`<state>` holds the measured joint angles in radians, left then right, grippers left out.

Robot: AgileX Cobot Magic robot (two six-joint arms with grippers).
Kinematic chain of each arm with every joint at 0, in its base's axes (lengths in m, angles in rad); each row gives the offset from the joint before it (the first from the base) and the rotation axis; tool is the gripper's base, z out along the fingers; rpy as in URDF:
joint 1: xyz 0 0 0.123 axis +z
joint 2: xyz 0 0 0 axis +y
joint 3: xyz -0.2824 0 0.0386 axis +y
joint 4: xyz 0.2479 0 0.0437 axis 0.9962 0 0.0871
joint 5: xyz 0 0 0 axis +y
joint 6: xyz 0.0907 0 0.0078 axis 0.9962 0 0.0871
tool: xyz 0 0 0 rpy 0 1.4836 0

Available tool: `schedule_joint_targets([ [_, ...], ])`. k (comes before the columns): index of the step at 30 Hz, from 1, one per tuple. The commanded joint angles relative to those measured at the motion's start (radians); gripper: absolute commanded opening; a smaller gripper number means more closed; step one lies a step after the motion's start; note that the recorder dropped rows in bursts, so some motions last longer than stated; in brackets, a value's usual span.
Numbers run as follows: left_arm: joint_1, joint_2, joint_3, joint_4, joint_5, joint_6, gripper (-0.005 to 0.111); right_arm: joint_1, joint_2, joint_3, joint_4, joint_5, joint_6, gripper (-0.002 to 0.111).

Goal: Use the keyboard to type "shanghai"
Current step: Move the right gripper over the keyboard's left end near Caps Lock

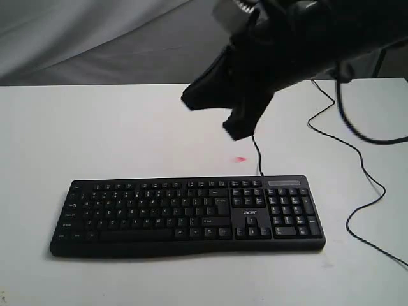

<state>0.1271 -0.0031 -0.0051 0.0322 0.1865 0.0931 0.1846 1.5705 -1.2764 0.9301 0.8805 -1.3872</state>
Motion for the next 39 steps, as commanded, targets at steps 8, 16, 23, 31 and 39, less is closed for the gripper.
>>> schedule_joint_targets([
  [8,-0.004,0.003,0.005,-0.001,-0.003,-0.003,0.001,0.153,0.187,0.007,0.133,-0.089,-0.179,0.000],
  [16,-0.004,0.003,0.005,-0.001,-0.003,-0.003,0.001,0.223,0.240,0.007,0.166,-0.126,-0.214,0.000],
  [23,-0.004,0.003,0.005,-0.001,-0.003,-0.003,0.001,0.251,0.254,0.007,0.216,-0.144,-0.255,0.000],
  [31,-0.004,0.003,0.005,-0.001,-0.003,-0.003,0.001,0.251,0.254,0.007,0.232,-0.144,-0.272,0.000],
  [39,-0.004,0.003,0.005,-0.001,-0.003,-0.003,0.001,0.268,0.271,0.007,0.268,-0.169,-0.292,0.000],
])
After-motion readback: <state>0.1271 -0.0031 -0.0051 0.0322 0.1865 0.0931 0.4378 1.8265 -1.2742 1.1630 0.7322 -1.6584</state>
